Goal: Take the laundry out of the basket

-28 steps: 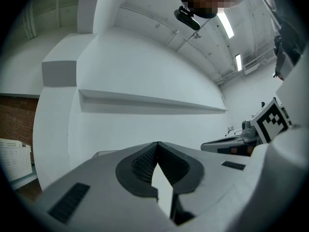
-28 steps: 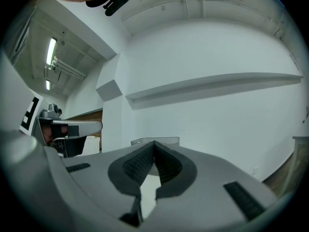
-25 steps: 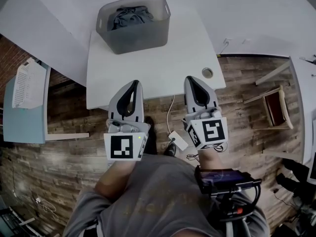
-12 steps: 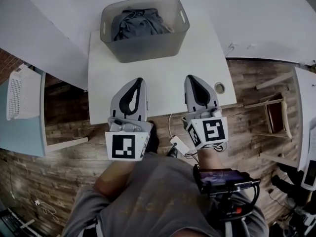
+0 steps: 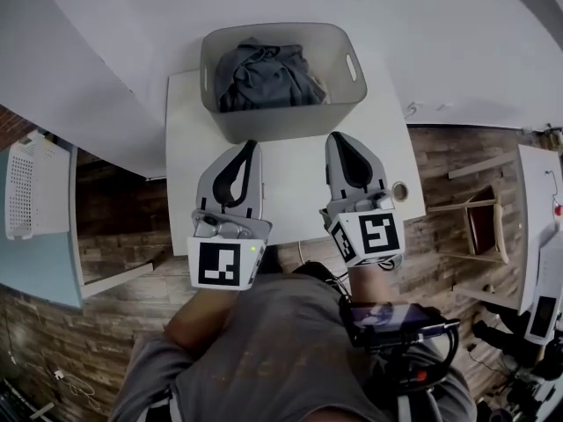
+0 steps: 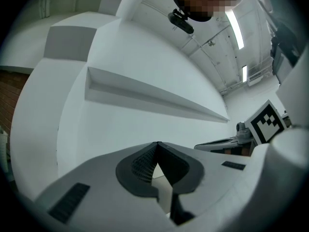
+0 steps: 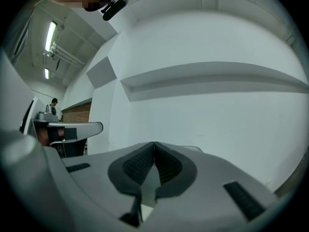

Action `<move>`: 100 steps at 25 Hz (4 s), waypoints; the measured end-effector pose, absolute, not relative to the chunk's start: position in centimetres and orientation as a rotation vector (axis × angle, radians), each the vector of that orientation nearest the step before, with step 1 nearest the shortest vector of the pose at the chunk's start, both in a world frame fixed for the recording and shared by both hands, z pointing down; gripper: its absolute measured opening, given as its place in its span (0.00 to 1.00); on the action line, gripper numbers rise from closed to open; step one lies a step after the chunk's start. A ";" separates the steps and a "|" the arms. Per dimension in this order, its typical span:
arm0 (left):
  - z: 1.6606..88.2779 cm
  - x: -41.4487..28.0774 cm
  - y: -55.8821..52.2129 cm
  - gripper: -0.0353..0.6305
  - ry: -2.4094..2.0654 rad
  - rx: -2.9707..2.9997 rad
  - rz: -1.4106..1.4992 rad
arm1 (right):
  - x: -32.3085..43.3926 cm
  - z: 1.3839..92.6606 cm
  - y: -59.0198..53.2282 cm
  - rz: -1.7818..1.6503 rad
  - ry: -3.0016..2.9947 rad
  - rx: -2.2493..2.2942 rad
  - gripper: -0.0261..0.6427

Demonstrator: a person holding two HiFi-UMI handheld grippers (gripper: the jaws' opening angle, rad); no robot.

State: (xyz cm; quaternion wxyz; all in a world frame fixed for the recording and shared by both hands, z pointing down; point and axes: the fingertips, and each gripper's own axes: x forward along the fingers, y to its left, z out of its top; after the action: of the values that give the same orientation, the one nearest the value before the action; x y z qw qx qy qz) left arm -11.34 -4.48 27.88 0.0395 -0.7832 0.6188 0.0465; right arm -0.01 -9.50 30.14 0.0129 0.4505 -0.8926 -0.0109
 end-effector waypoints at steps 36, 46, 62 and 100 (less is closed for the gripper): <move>24.6 -14.2 -20.6 0.06 1.974 -2.251 0.003 | -1.1 26.9 -23.2 0.034 -2.952 1.271 0.05; 25.7 -15.8 -25.3 0.06 2.010 -2.266 -0.060 | -2.8 28.4 -25.6 0.110 -2.967 1.199 0.05; 32.2 -16.3 -32.9 0.06 2.034 -2.466 -0.279 | -4.5 28.8 -29.2 0.211 -2.992 1.123 0.05; 47.5 -16.3 -35.9 0.68 1.868 -2.848 -1.085 | -5.5 31.7 -35.1 0.373 -3.007 1.094 0.05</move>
State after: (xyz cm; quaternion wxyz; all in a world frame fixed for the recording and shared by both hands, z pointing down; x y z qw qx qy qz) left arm -16.32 -35.90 47.50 -0.2146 -0.7782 0.5104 -0.2964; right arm -5.50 -35.12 31.72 -0.0398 0.3395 -0.9326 0.1157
